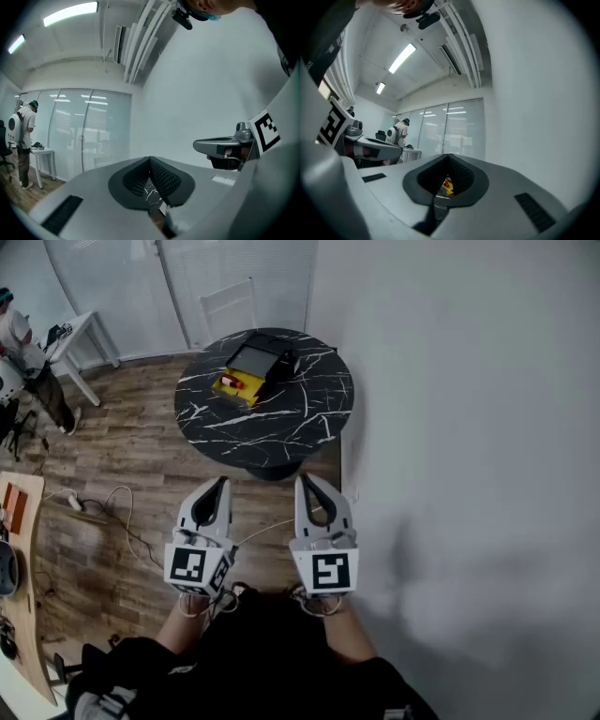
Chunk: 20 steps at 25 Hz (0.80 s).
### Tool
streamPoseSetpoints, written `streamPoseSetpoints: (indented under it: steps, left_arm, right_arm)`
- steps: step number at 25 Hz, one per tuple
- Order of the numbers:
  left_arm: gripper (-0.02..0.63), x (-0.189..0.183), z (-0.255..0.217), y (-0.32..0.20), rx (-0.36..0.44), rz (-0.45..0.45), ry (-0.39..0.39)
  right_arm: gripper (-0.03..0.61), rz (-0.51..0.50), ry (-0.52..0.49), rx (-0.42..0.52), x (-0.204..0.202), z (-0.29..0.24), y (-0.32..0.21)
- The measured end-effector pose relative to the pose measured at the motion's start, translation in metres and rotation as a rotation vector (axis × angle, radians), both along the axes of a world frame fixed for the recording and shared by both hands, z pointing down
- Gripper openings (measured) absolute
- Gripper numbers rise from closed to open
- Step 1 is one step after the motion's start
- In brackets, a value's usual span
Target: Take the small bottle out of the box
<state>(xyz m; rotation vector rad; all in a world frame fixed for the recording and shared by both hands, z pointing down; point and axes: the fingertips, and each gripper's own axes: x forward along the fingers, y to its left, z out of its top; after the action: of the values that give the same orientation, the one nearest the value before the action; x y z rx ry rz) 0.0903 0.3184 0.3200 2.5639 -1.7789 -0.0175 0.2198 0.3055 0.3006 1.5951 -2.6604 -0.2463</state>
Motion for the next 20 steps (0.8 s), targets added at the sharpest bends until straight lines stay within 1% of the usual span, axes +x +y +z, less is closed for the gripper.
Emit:
streamPoseSetpoints:
  steps: [6,9,11,15,20]
  left_arm:
    - [-0.002,-0.012,0.005,0.009,-0.008,-0.005,0.000]
    - [-0.002,-0.023,0.004,0.010,-0.008,0.001,0.004]
    - [-0.002,-0.033,0.007,0.010,-0.012,0.006,0.001]
    - [-0.002,-0.049,0.020,0.006,-0.040,0.032,0.025]
    - [-0.002,-0.075,0.031,0.008,-0.072,0.064,0.017]
  right_arm:
    - [-0.005,-0.063,-0.073,0.005,-0.015,-0.002,0.006]
    - [-0.005,-0.036,-0.052,0.010,-0.023,-0.001,0.002]
    - [-0.005,-0.025,-0.057,0.007,-0.031,-0.001,0.000]
    - [-0.005,-0.025,-0.062,-0.006,-0.054,0.006,-0.002]
    - [-0.005,0.009,-0.065,-0.039,-0.081,0.014,-0.009]
